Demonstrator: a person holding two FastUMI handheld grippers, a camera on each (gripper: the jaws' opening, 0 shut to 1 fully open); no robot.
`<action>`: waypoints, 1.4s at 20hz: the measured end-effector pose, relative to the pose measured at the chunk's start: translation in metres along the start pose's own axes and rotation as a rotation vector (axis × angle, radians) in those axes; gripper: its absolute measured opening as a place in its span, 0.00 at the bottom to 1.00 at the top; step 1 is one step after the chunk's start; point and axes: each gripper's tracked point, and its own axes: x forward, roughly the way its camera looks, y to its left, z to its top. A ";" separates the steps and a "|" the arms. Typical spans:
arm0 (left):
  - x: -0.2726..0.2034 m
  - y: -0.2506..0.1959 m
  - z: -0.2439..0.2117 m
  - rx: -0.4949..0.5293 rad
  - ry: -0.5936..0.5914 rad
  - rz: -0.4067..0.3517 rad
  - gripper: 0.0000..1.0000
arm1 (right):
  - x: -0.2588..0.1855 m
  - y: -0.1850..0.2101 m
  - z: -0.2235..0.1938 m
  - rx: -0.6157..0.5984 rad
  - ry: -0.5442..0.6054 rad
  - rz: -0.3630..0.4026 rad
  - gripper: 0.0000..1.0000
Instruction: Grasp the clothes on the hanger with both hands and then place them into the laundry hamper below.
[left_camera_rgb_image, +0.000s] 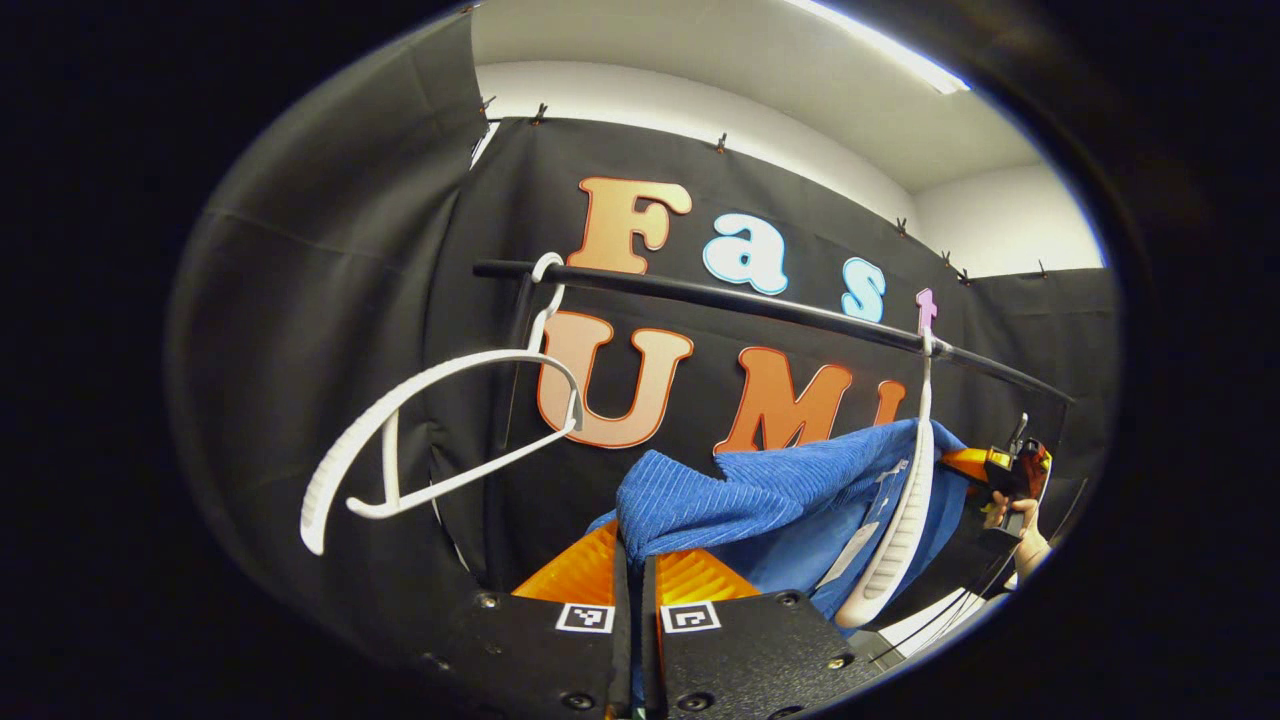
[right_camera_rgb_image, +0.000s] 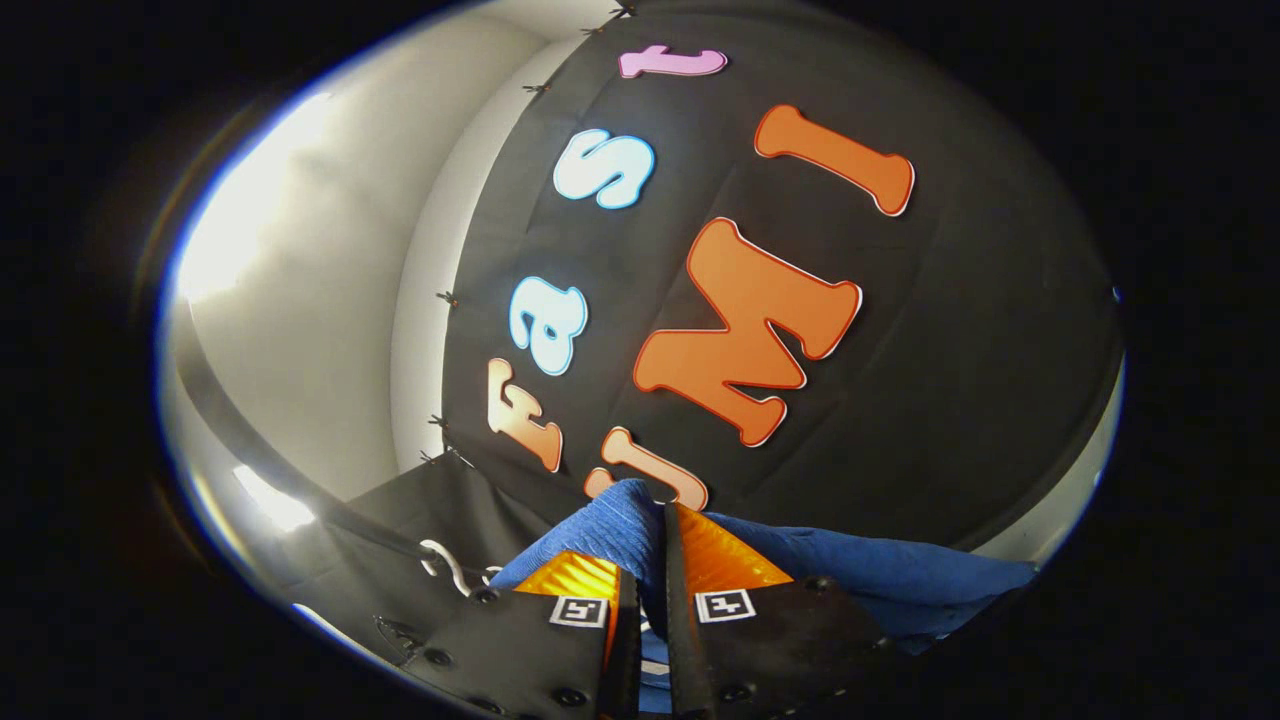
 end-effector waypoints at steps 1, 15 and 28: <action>0.002 0.002 -0.004 -0.004 0.006 0.004 0.04 | 0.003 -0.004 -0.003 -0.005 0.008 -0.010 0.18; -0.011 0.010 -0.072 -0.026 0.098 0.038 0.04 | -0.006 -0.063 -0.035 -0.098 0.069 -0.188 0.18; -0.039 -0.029 -0.105 -0.012 0.115 0.012 0.04 | -0.064 -0.079 -0.061 -0.159 0.090 -0.279 0.14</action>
